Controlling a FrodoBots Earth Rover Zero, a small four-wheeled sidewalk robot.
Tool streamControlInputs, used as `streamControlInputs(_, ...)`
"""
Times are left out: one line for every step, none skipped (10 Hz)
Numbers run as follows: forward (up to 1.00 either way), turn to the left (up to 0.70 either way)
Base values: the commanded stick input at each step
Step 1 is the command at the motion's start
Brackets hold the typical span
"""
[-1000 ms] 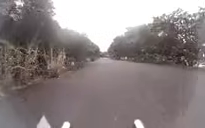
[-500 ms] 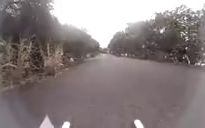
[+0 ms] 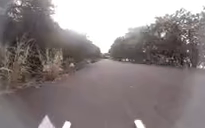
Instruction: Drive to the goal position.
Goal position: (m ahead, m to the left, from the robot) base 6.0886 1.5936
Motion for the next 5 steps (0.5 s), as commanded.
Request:
streamControlInputs(0.50,0.00)
streamControlInputs(0.50,0.00)
streamControlInputs(0.50,-0.02)
streamControlInputs(0.50,-0.16)
streamControlInputs(0.50,-0.30)
